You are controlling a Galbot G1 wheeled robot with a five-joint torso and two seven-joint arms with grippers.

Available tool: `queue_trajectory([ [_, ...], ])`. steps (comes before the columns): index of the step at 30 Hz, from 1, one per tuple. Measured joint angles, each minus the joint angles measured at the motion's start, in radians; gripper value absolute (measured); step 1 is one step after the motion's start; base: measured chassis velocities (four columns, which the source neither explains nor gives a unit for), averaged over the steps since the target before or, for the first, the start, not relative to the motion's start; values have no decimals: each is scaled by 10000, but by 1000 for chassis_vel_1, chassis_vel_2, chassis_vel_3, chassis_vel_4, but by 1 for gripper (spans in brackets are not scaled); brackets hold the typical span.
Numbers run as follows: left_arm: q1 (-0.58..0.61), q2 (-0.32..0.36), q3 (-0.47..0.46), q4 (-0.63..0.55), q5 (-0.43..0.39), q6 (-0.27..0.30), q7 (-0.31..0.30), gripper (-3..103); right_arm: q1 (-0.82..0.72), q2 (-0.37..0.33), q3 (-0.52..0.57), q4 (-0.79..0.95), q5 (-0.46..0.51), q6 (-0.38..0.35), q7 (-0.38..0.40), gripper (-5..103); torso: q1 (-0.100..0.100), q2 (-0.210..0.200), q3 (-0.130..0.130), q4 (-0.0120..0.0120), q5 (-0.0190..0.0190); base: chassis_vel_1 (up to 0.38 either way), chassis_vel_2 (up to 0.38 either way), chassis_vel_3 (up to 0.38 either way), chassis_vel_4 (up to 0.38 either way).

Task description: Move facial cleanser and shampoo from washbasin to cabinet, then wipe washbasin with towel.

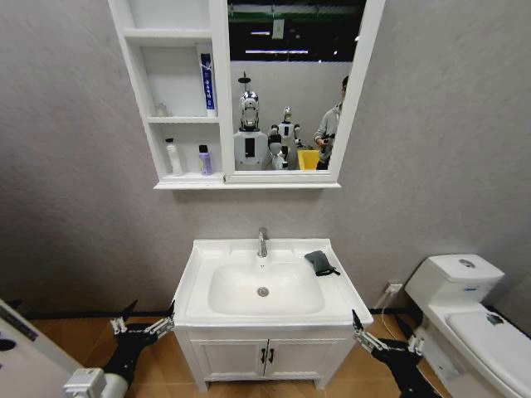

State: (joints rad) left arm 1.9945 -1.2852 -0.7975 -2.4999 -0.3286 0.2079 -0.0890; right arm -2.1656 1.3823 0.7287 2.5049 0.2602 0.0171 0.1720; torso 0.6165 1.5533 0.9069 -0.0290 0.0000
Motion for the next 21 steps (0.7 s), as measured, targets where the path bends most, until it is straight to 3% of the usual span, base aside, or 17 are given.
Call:
queue_trajectory([
  [13,0,0,0,0,0,0,-1,100,17,-9,-2,-32,1,0,-1,100,6,-1,2,0,0,16,-14,-10,11],
  [21,0,0,0,0,0,0,0,100,23,-10,-4,-41,4,0,-4,100,-1,0,0,-1,-2,167,-171,-171,150],
])
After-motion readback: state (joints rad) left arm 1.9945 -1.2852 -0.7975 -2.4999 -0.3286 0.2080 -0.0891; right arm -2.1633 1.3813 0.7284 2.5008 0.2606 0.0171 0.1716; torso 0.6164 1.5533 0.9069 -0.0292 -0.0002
